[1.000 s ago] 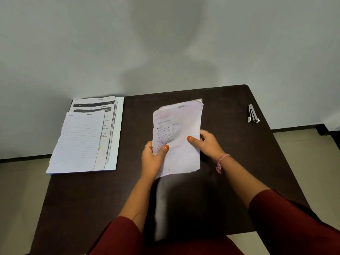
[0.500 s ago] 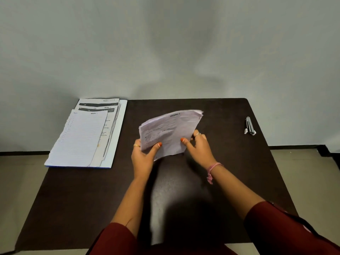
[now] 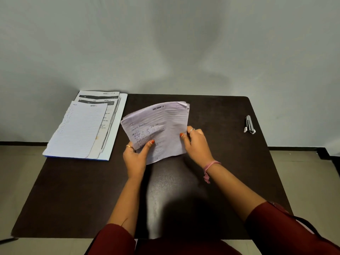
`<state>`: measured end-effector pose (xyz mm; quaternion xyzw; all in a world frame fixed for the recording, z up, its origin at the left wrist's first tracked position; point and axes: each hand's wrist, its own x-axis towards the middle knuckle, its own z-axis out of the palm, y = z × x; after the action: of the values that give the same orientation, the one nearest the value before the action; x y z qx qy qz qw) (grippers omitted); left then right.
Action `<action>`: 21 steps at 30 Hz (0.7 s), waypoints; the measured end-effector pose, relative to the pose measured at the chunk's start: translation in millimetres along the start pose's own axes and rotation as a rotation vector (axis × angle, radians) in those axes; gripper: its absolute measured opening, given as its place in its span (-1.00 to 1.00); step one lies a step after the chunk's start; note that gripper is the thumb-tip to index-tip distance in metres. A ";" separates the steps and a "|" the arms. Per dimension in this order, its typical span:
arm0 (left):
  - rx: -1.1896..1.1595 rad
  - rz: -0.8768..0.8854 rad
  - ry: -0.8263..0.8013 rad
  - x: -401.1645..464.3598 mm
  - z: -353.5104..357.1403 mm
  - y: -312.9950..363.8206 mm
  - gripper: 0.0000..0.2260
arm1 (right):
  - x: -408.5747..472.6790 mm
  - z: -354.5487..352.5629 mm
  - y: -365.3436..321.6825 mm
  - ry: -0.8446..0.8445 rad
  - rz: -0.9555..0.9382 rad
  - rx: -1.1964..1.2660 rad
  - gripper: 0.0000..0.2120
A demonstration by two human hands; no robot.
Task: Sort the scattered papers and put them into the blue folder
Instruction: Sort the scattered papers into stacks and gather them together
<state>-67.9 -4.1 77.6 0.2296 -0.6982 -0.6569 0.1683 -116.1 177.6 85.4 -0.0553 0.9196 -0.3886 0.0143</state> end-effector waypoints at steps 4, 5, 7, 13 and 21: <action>-0.005 -0.036 0.017 -2.6 -5.3 -1.6 -0.71 | 0.4 0.0 -8.4 0.020 -0.035 -0.003 -0.85; -0.007 -0.043 0.015 -4.0 -5.6 -2.3 -0.71 | -0.5 1.2 -9.1 0.012 -0.029 0.001 -0.85; -0.007 -0.049 0.003 -6.2 -6.4 -4.1 -0.71 | -2.4 4.1 -9.0 -0.023 -0.007 0.002 -0.85; -0.049 -0.079 -0.042 -8.3 -8.3 -9.4 -0.65 | -5.9 5.3 -6.0 -0.032 0.064 0.092 -0.83; -0.053 -0.140 -0.097 -9.5 -5.4 -12.1 -0.58 | -9.2 7.2 -9.1 -0.025 0.042 0.145 -0.73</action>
<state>-55.8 -3.9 66.6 0.2412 -0.6702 -0.6955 0.0943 -105.7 167.2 86.7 -0.0396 0.8898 -0.4531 0.0379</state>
